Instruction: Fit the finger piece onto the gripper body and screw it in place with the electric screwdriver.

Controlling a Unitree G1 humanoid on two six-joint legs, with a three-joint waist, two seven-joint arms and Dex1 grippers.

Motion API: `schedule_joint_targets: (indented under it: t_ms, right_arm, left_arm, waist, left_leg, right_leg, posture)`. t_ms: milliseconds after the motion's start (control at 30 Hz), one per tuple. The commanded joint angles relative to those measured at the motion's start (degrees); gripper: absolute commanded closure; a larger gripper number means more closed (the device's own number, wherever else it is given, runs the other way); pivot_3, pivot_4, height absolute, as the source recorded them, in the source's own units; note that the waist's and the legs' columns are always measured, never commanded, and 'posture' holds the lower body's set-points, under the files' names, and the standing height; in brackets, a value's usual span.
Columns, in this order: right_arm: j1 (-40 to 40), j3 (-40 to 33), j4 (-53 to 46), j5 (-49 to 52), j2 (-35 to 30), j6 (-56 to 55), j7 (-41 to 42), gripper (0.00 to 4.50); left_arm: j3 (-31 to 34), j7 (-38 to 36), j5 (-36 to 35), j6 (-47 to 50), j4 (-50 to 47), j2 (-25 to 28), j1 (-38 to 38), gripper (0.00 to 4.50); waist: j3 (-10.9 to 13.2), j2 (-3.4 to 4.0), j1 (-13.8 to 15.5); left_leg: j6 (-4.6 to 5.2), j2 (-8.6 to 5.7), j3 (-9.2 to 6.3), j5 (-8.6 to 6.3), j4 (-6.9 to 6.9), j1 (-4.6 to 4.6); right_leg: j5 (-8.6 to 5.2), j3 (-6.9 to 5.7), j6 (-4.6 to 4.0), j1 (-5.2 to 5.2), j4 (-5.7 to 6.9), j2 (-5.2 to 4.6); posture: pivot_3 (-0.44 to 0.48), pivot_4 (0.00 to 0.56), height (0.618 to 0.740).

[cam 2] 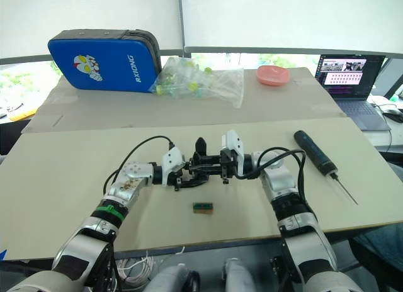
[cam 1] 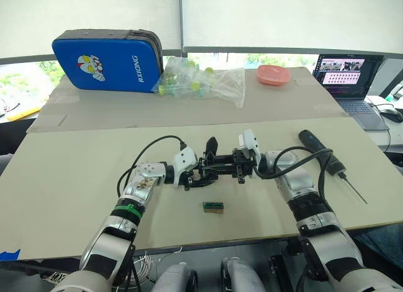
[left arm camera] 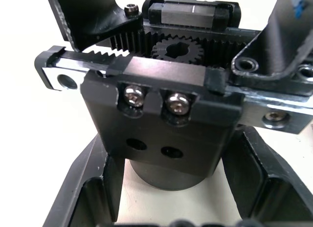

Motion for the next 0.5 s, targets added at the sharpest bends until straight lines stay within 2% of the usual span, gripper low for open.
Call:
schedule_joint_targets:
  t_ms: [33, 233, 500]
  right_arm:
    - [3.66, 1.58, 4.6, -5.14, -0.94, 1.33, -3.5, 4.08]
    - [4.76, 2.11, 2.68, -5.51, -2.11, 2.86, -3.01, 4.08]
    - [2.43, 4.15, 4.94, -6.53, -2.03, 1.58, -0.26, 4.08]
  left_arm:
    - [0.25, 0.3, -0.63, 0.2, -2.62, -0.34, -1.03, 2.19]
    - [0.46, 0.53, -1.06, 0.52, -3.17, -0.3, 0.04, 2.19]
    - [0.38, 0.42, -1.17, 0.9, -3.62, -0.25, 0.21, 2.19]
  waist:
    - [-0.03, 0.02, -0.02]
    - [-0.13, 0.14, -0.01]
    - [-0.16, 0.18, -0.03]
  left_leg:
    - [0.0, 0.0, 0.0, 0.0, 0.0, 0.01]
    - [0.05, 0.0, 0.0, -0.03, 0.0, 0.13]
    - [0.06, 0.0, 0.01, -0.04, -0.04, 0.13]
  right_leg:
    - [0.0, 0.0, 0.0, 0.01, 0.0, 0.0]
    - [-0.01, 0.03, 0.01, 0.14, 0.0, 0.0]
    - [-0.01, 0.03, 0.02, 0.11, -0.01, 0.0]
  posture:
    - [0.0, 0.15, 0.74]
    - [0.0, 0.15, 0.74]
    - [0.0, 0.15, 0.74]
